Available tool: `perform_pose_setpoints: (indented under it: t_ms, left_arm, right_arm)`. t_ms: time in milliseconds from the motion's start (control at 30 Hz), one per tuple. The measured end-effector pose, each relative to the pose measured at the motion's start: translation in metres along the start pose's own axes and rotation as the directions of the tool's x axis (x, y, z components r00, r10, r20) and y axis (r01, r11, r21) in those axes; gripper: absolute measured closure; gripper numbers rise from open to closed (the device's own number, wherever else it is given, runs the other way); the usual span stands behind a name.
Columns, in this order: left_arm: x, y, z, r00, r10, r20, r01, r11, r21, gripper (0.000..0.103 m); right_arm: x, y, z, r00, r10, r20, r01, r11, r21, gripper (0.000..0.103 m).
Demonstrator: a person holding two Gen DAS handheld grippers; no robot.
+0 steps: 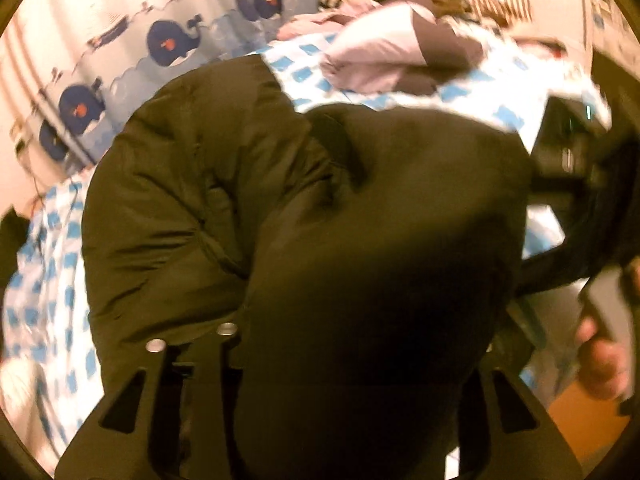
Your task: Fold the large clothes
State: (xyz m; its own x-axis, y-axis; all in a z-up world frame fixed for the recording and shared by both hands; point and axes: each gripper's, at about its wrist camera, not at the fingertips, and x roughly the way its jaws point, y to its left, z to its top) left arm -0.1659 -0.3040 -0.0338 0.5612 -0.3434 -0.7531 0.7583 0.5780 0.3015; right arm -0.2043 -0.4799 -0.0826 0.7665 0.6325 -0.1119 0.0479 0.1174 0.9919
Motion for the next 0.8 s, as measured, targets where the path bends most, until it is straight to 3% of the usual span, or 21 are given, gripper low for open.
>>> perform_pose_setpoints:
  t_ms: [133, 200, 300, 400, 533, 600, 667, 733, 800]
  left_arm:
    - [0.014, -0.035, -0.002, 0.998, 0.047, -0.034, -0.042, 0.991, 0.128, 0.033]
    - [0.02, -0.047, -0.005, 0.995, 0.094, -0.033, -0.086, 0.978, 0.188, 0.03]
    - [0.018, -0.049, -0.005, 0.996, 0.085, -0.035, -0.077, 0.979, 0.186, 0.029]
    - [0.004, -0.045, -0.004, 0.997, 0.069, -0.019, -0.064, 0.981, 0.181, 0.028]
    - [-0.031, -0.044, -0.008, 0.998, 0.059, 0.033, -0.064, 0.98, 0.186, 0.028]
    - [-0.058, -0.041, -0.011, 0.997, 0.048, 0.061, -0.058, 0.981, 0.185, 0.028]
    - [-0.082, -0.032, -0.017, 0.996, 0.01, 0.088, -0.025, 0.985, 0.169, 0.028]
    - [-0.104, -0.024, -0.024, 0.994, 0.0, 0.109, -0.021, 0.983, 0.184, 0.027]
    - [-0.125, -0.007, -0.029, 0.99, -0.024, 0.136, 0.002, 0.988, 0.157, 0.027]
  right_arm:
    - [0.0, 0.002, 0.009, 1.0, -0.008, -0.014, 0.008, 1.0, 0.008, 0.007]
    - [-0.01, 0.018, 0.017, 0.995, -0.086, 0.04, 0.088, 0.994, -0.059, 0.007]
    - [-0.021, 0.056, 0.037, 0.978, -0.163, 0.132, 0.187, 0.963, -0.194, 0.007]
    - [0.002, 0.1, 0.054, 0.96, -0.258, 0.104, 0.279, 0.898, -0.34, 0.007]
    - [0.083, 0.14, 0.075, 0.867, -0.498, 0.028, 0.425, 0.708, -0.564, 0.007]
    - [0.104, 0.138, 0.06, 0.794, -0.607, 0.029, 0.481, 0.599, -0.64, 0.007]
    - [0.118, 0.127, 0.053, 0.747, -0.665, 0.024, 0.508, 0.546, -0.666, 0.007]
    - [0.119, 0.109, 0.047, 0.663, -0.743, 0.092, 0.591, 0.444, -0.673, 0.007]
    - [0.093, 0.094, 0.037, 0.656, -0.75, 0.086, 0.601, 0.45, -0.66, 0.007]
